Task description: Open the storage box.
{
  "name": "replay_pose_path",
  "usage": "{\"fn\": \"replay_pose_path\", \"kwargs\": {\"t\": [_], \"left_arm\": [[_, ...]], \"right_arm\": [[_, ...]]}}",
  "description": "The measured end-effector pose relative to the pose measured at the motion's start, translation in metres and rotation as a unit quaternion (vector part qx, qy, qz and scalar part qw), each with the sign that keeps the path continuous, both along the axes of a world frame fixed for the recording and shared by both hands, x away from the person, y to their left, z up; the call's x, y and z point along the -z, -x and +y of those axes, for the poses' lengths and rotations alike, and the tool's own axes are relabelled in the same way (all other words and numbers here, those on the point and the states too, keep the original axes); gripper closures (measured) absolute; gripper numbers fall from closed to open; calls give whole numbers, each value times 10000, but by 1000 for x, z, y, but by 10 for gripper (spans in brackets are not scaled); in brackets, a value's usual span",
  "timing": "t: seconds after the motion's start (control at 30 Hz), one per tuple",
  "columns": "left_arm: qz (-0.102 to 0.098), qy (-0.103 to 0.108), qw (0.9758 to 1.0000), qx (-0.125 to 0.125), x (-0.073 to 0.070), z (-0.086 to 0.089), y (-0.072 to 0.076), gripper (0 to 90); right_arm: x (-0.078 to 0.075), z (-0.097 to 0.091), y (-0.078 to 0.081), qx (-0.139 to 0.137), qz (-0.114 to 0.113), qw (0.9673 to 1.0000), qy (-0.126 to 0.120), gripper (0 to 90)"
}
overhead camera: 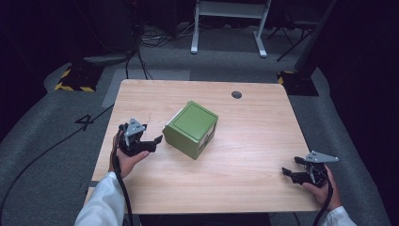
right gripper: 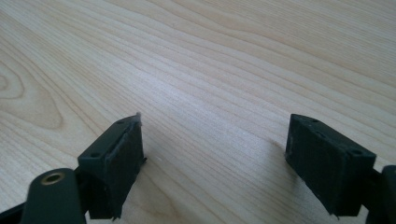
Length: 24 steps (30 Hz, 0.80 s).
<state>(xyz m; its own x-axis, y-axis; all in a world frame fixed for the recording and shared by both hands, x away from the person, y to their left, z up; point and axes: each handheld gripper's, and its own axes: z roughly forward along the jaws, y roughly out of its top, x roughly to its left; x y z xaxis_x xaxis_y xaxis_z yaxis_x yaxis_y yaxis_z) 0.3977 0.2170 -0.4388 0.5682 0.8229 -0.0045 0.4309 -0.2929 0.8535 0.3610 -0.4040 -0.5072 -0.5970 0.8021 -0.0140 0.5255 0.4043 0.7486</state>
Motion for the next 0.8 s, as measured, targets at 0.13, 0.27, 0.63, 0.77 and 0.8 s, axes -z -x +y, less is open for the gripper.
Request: {"fn": "replay_pose_path", "kwargs": {"t": [0.13, 0.27, 0.63, 0.77, 0.8], "left_arm": [[3, 102, 9999, -92, -5, 6, -11, 229], [9, 219, 9997, -44, -12, 8, -28, 228], [209, 10, 9997, 160, -24, -9, -80, 228], [351, -223, 9987, 287, -18, -24, -92, 241], [410, -254, 9984, 289, -16, -26, -94, 240]], "right_arm": [[0, 0, 0, -10, -1, 10000, 0, 195], [0, 0, 0, -15, -2, 10000, 4, 195], [0, 1, 2, 0, -68, 10000, 42, 195], [0, 1, 3, -12, -85, 9999, 60, 195], [0, 1, 3, -13, -90, 9999, 63, 195]]}}
